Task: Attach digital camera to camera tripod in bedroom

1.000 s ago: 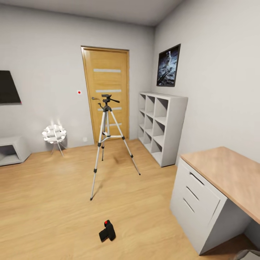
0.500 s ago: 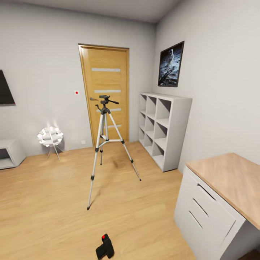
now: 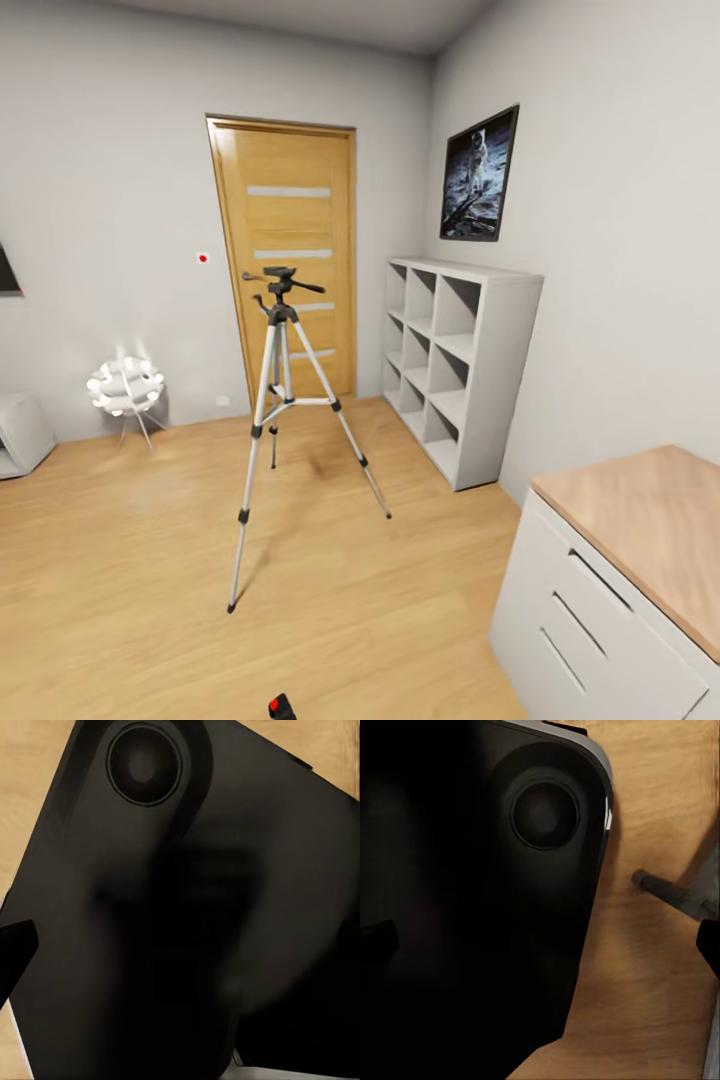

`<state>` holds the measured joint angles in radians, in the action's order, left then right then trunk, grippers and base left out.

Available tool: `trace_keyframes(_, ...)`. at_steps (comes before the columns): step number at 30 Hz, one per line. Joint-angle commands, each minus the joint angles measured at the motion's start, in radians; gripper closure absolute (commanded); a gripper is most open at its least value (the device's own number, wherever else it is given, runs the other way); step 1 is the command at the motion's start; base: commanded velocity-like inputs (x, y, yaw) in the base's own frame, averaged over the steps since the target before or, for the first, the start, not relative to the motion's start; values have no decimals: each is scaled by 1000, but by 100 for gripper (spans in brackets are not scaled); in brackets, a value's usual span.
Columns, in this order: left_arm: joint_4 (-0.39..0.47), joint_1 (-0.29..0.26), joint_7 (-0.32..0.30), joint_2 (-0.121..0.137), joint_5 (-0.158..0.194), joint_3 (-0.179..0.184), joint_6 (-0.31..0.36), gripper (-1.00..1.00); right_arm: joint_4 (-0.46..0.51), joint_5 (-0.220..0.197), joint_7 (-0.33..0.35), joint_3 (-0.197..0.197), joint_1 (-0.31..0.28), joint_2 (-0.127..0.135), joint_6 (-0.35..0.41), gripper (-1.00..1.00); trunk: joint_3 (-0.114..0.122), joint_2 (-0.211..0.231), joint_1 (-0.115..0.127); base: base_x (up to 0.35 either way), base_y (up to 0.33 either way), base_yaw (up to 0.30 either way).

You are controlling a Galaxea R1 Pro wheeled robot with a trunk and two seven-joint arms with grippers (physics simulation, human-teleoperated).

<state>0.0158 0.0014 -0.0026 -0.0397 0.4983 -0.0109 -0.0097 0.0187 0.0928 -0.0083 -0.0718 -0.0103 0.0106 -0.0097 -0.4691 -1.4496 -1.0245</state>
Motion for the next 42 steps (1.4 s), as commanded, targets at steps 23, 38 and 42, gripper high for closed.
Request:
trace_keyframes(23, 1, 0, 0, 1, 4, 0, -3, -100, 0, 4, -1, -6, 0, 0, -1, -100, -1, 0, -1, 307, -163, 0)
trace_keyframes(38, 1, 0, 1, 1, 11, -5, -3, -100, 0, 5, -1, -6, 0, 1, -1, -100, -1, 0, -1, 86, -42, 0)
trace_keyframes(42, 1, 0, 0, 1, 13, -6, -3, -100, 0, 5, -1, -6, 0, 2, -1, -100, -1, 0, -1, 61, -2, 0)
